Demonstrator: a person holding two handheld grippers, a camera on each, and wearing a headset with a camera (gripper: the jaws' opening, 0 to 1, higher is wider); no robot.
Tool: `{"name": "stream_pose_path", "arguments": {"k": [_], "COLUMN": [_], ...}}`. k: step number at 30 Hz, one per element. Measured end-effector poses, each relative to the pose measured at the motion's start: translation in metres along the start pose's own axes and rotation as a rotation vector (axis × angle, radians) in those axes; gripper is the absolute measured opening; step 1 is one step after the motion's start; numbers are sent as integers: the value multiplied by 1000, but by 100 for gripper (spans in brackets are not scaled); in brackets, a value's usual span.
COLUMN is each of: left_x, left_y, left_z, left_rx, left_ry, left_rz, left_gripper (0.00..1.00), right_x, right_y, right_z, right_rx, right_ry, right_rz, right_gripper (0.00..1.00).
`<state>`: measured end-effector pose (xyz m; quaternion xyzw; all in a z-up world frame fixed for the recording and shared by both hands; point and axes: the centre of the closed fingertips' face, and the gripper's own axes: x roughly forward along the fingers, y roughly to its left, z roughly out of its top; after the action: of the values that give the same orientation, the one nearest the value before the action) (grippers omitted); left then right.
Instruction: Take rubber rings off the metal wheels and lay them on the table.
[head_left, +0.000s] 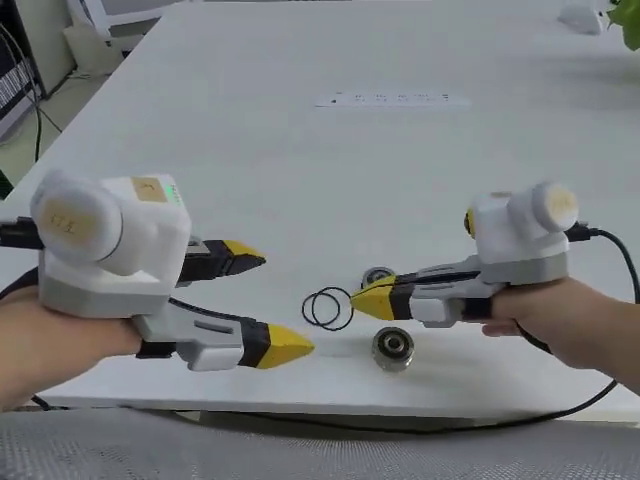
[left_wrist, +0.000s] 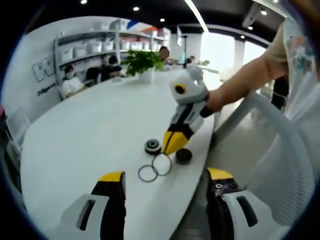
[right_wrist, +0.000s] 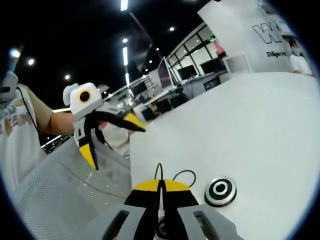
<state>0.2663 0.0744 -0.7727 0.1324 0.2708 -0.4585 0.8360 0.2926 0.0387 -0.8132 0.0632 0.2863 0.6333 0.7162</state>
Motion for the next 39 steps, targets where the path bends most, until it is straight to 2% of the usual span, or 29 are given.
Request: {"name": "stream_pose_path", "arguments": {"k": [8,18,30,39], "left_x": [-5,-9,-7,-8], "left_y": [4,8,6,7], "left_z": [-3,-6,-6,-9], "left_rx": [-9,-20,-10,-9], "left_ry": [-2,-2,3,12], "left_rz": [17,33,31,31], "left_gripper": [66,66,65,65], "right_x": [10,15,18,18], "right_y": [-2,-14,-23,-25], "right_z": [-9,-22,-29,-30], "right_rx": [-6,2,4,-23], "right_ry": [49,110,150,158], "right_rz": [3,-36,-95,-109], "right_gripper": [0,0,0,1]}}
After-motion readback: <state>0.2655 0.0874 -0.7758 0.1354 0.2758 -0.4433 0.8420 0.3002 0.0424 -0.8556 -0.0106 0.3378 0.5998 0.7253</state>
